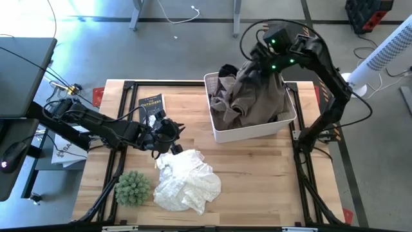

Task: Sort clothes
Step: Put the brown and black jacket into the white bin

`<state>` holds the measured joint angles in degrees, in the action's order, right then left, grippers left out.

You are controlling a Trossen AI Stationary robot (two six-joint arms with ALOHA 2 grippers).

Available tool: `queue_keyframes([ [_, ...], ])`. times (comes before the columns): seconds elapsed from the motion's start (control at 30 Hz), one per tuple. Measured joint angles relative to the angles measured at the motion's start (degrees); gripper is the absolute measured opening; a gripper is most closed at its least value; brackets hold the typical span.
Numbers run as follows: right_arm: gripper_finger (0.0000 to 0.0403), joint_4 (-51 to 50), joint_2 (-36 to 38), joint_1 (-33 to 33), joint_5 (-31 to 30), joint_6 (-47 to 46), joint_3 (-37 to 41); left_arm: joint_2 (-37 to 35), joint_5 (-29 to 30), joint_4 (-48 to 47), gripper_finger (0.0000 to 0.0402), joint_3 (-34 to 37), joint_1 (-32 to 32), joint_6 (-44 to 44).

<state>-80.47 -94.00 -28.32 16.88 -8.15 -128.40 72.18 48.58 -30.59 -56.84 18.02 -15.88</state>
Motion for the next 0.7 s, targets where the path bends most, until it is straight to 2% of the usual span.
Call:
queue_keyframes([
  [0.03,0.027,0.27,-0.02,0.59,4.41,2.71,0.43,0.0,0.0,0.0,0.005,0.0,0.0,-0.02],
  [0.1,0.027,0.49,-0.02,1.64,23.65,7.71,0.99,0.0,0.0,-0.02,0.005,0.0,0.0,-0.04],
  [0.13,0.027,1.95,-0.02,2.48,29.44,8.74,1.05,0.0,0.0,-0.1,0.005,0.0,0.0,-0.04],
  [0.17,0.027,3.88,-0.02,3.18,30.68,9.6,1.05,0.0,0.0,-0.2,0.005,0.0,0.0,-0.04],
  [0.2,0.027,5.78,0.07,3.81,27.89,10.11,1.05,0.0,0.0,-0.4,0.005,0.0,0.0,-0.04],
  [0.23,0.027,7.31,0.36,4.07,21.99,10.55,1.03,0.0,0.0,-0.56,0.005,0.0,0.0,-0.03],
  [0.33,0.027,9.73,0.75,4.48,-5.71,8.72,1.05,0.0,0.0,-0.55,0.005,0.0,0.0,-0.04],
  [0.37,0.027,10.3,0.59,4.77,-12.24,6.98,1.51,0.0,0.0,-0.55,0.005,0.0,0.0,-0.06],
  [0.4,0.027,10.63,0.55,4.77,-13.84,6.46,2.78,0.0,0.0,-0.77,0.005,0.0,0.0,-0.28],
  [0.43,0.027,10.68,0.53,4.77,-12.02,6.49,4.59,0.0,0.0,-0.99,0.005,0.0,0.0,-0.55],
  [0.53,0.027,13.69,0.43,6.03,-0.35,8.33,13.66,0.0,0.01,-2.43,0.005,0.0,0.0,-1.44],
  [0.6,0.0269,18.47,0.38,7.21,-1.91,8.01,21.82,0.0,0.02,-3.11,0.005,0.0,0.0,-2.05],
  [0.7,0.0263,30.67,0.22,6.79,-9.52,5.07,36.64,0.0,0.0,-2.63,0.005,0.23,0.02,-2.05],
])
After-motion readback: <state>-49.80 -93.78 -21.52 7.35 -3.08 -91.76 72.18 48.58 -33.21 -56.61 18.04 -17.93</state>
